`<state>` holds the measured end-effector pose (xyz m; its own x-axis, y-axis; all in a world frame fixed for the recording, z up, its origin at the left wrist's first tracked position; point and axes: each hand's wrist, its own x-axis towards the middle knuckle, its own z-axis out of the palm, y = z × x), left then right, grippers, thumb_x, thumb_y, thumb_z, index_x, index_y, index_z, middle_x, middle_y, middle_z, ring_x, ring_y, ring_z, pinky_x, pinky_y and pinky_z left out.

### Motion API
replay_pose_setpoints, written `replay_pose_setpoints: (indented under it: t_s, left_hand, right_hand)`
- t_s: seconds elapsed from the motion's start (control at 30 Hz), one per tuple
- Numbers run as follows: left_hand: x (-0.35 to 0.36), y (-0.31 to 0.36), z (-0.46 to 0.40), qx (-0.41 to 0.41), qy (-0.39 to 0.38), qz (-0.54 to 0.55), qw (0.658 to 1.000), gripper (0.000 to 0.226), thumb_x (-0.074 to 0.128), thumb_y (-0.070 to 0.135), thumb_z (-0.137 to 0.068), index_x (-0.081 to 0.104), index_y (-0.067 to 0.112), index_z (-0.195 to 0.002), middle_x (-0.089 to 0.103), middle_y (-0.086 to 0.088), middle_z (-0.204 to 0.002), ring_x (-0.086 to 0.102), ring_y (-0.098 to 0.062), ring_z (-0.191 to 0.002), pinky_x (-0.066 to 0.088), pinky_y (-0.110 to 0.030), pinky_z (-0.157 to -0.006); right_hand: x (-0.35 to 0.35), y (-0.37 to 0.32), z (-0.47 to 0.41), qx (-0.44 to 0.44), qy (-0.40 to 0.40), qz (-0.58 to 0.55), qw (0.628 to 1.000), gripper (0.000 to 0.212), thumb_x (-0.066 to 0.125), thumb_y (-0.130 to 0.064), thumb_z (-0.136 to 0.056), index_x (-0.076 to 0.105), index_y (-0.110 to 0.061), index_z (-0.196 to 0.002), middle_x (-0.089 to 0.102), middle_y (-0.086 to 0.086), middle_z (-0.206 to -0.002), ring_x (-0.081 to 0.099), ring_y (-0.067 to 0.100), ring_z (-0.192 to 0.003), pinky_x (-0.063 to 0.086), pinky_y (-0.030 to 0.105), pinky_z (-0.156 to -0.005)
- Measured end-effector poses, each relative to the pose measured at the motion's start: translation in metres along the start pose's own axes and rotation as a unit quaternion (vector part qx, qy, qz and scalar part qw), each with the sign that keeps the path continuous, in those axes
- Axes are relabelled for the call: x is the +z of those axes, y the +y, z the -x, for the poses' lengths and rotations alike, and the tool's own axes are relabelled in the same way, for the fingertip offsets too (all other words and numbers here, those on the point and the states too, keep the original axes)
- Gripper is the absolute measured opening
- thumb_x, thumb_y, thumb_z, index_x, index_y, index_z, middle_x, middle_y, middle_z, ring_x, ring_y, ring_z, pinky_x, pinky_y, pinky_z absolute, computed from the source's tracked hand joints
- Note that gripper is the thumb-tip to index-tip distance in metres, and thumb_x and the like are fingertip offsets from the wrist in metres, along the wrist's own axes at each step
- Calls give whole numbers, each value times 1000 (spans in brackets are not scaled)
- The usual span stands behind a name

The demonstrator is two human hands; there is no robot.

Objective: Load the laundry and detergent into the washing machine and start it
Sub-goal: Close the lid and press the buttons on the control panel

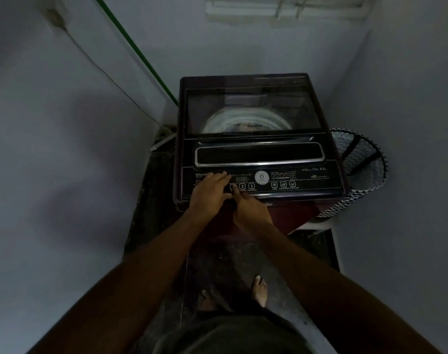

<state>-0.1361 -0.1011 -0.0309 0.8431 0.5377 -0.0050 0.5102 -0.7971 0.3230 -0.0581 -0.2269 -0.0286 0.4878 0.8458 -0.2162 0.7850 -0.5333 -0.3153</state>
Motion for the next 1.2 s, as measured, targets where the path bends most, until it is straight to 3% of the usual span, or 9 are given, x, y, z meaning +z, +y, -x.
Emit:
replay_pose_setpoints:
  t_s: [0.33,0.47,0.67,0.77,0.87,0.97,1.03,1.1,1.2]
  left_hand:
    - [11,12,2,-22,21,-53,998,51,53,26,-95,41,21,-145,42,3,-148,39,-16,-130,45,-30,-97]
    - [8,14,-1,-33,16,-26,999,46,46,30,-100,40,23,-145,39,5,-149,35,-16,-131,43,-32,-97]
    - [3,12,-7,-25,22,-28,999,42,50,23,-98,48,23,-140,46,4,-144,40,-16,-126,42,-28,-99]
    - [4,13,-4,-29,25,-10,999,43,49,21,-98,48,21,-141,47,2,-143,40,-17,-125,41,-29,-104]
    - [3,14,-3,-34,23,0,999,45,53,22,-96,48,21,-141,47,3,-144,41,-17,-124,42,-30,-102]
    - [1,15,-2,-37,13,8,999,56,65,28,-88,48,20,-141,48,4,-143,41,-16,-122,42,-29,-99]
    - [0,16,-2,-42,9,7,999,62,69,32,-84,47,20,-141,48,4,-143,41,-16,-121,39,-28,-99]
    - [1,17,-2,-47,2,7,999,66,71,33,-82,47,21,-141,47,5,-144,40,-16,-123,38,-29,-101]
    - [0,17,-3,-52,-2,3,999,69,74,33,-79,47,22,-142,46,5,-145,39,-17,-125,36,-29,-103]
  right_hand:
    - [10,1,-11,-65,9,65,996,67,45,-19,-95,15,3,-150,68,11,-103,68,26,-83,53,37,-68]
    - [-3,-10,-20,-112,-29,63,991,41,51,-16,-92,49,-1,-131,66,22,-112,69,32,-84,56,41,-71]
    - [-18,-16,-26,-108,-56,67,990,33,54,-20,-90,58,-10,-122,63,19,-117,67,30,-91,54,41,-74]
    - [-18,-15,-23,-106,-65,67,990,38,55,-19,-90,54,-11,-128,54,23,-131,66,31,-94,53,42,-76]
    - [-15,-14,-10,-98,-42,97,990,52,51,-13,-92,39,-5,-142,53,23,-134,67,32,-92,53,41,-73]
    - [-8,-7,4,-61,-18,137,988,69,47,-15,-94,12,0,-152,67,12,-105,64,24,-81,47,34,-63]
    - [-8,-1,9,-52,-16,147,988,76,47,-17,-95,0,-3,-153,66,7,-89,55,19,-68,42,32,-58]
    - [-9,6,11,-60,-17,164,985,79,49,-20,-94,-2,-6,-153,65,7,-86,52,18,-65,41,31,-57]
    - [-12,13,10,-71,-22,175,982,76,47,-20,-93,2,-10,-154,67,8,-93,63,23,-78,43,33,-63]
